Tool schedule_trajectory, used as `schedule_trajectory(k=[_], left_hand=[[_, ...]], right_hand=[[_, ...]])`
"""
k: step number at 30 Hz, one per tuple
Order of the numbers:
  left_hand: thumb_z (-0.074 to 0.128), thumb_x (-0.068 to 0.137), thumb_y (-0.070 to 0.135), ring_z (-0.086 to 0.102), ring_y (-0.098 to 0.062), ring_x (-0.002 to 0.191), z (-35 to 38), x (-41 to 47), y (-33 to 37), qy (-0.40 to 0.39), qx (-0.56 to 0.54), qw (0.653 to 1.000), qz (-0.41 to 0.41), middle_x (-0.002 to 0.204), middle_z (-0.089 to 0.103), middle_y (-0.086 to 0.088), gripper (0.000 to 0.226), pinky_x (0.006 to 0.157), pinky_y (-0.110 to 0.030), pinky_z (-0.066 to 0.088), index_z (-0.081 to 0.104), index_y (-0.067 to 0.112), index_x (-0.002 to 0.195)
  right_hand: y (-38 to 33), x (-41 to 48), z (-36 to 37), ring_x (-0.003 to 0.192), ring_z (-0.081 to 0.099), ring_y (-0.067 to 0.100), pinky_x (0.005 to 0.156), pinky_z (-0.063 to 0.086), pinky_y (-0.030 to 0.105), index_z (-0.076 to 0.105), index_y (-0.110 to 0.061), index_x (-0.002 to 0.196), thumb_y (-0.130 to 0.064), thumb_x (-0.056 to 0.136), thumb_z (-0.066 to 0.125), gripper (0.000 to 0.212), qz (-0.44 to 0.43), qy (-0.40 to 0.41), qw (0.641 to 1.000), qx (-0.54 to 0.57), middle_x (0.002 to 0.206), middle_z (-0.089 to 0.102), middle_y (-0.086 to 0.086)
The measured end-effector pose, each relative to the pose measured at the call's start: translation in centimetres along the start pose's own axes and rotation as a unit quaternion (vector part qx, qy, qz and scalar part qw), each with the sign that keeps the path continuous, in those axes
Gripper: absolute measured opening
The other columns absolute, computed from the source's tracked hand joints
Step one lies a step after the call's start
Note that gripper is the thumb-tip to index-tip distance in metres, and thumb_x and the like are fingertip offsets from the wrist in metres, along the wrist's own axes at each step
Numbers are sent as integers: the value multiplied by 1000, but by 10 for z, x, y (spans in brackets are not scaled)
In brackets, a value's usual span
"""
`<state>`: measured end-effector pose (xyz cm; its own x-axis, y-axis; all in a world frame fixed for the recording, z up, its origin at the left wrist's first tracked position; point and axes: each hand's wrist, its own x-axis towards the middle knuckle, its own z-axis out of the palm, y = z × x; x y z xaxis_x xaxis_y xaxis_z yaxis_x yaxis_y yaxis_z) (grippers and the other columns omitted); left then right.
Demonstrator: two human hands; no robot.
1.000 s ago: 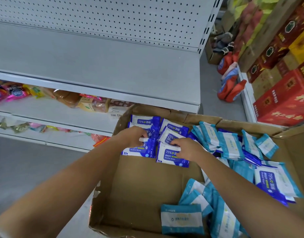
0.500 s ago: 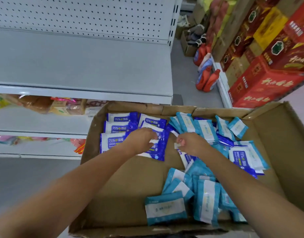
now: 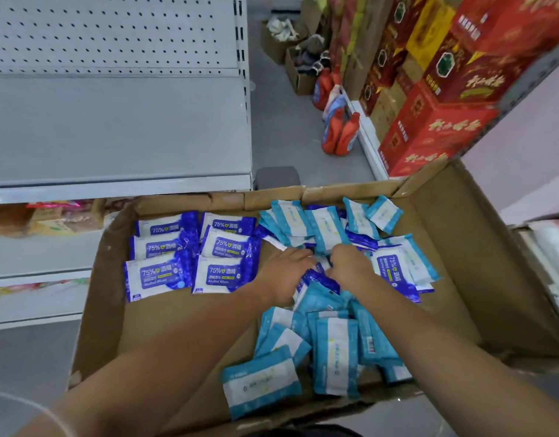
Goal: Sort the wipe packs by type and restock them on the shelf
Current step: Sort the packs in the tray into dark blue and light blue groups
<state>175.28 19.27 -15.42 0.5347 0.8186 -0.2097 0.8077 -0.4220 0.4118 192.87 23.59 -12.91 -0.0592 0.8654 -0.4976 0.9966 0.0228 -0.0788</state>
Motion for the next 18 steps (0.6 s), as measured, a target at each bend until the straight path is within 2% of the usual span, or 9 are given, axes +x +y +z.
schedule_trajectory(k=[2, 4, 6, 8, 10, 11, 14, 16, 18], left_hand=[[69, 79, 16, 50, -27, 130, 3, 4, 5, 6, 55, 997, 54, 139, 57, -5, 52, 92, -40, 38, 60, 18, 131], [66, 82, 14, 53, -26, 125, 7, 6, 6, 21, 94, 991, 90, 134, 61, -5, 47, 87, -39, 36, 62, 17, 129], [71, 76, 14, 58, -26, 111, 7, 10, 2, 13, 137, 985, 103, 115, 68, -3, 44, 83, -37, 32, 67, 17, 120], [71, 74, 18, 59, -26, 103, -2, 9, 3, -54, 179, 978, 88, 99, 68, 0, 34, 86, -36, 26, 70, 19, 108], [64, 84, 22, 56, -27, 109, -11, 5, 2, -97, 157, 981, 63, 108, 66, -3, 30, 94, -37, 32, 67, 19, 114], [62, 89, 23, 55, -27, 113, -19, -1, 0, -116, 114, 986, 37, 116, 64, -5, 32, 94, -36, 38, 63, 19, 120], [63, 93, 21, 56, -23, 115, -44, -25, -24, -115, -6, 992, -58, 126, 59, -2, 32, 83, -31, 43, 57, 19, 124], [66, 91, 19, 58, -24, 114, -67, -50, -52, -93, -53, 987, -116, 125, 62, -2, 36, 87, -34, 48, 56, 23, 125], [69, 89, 20, 58, -23, 117, -88, -79, -81, -77, -79, 979, -172, 128, 62, 0, 44, 95, -39, 50, 56, 26, 131]], right_hand=[[-2, 0, 5, 106, 64, 30, 79, 52, 35, 62, -11, 117, -23, 90, 65, 30, -2, 1, 1000, -17, 116, 64, 12], [-4, -1, 6, 108, 64, 30, 80, 52, 35, 61, -13, 117, -23, 90, 64, 30, -2, -12, 999, -34, 117, 64, 10], [-4, -1, 4, 104, 65, 28, 74, 49, 32, 61, -14, 104, -21, 86, 67, 21, 6, -35, 999, -32, 109, 63, 10], [1, -1, 2, 94, 64, 27, 68, 46, 28, 53, -15, 85, -23, 80, 74, 23, 13, -58, 998, -8, 93, 59, 7], [3, 0, -4, 86, 61, 27, 63, 42, 26, 49, -15, 75, -28, 76, 78, 31, 3, -72, 997, 9, 82, 55, 5], [3, -1, -9, 86, 61, 27, 64, 43, 27, 49, -16, 74, -29, 76, 78, 31, -5, -71, 997, 9, 84, 57, 5], [-7, -5, -30, 91, 60, 27, 71, 44, 31, 49, -21, 75, -26, 80, 74, 26, -56, -51, 997, 13, 97, 63, 9], [-25, -4, -44, 95, 59, 26, 73, 40, 29, 56, -21, 90, -24, 85, 71, 16, -117, -33, 992, 36, 108, 65, 8], [-55, -3, -55, 98, 59, 23, 76, 39, 28, 59, -23, 112, -24, 90, 67, 23, -180, -15, 981, 77, 112, 65, 3]])
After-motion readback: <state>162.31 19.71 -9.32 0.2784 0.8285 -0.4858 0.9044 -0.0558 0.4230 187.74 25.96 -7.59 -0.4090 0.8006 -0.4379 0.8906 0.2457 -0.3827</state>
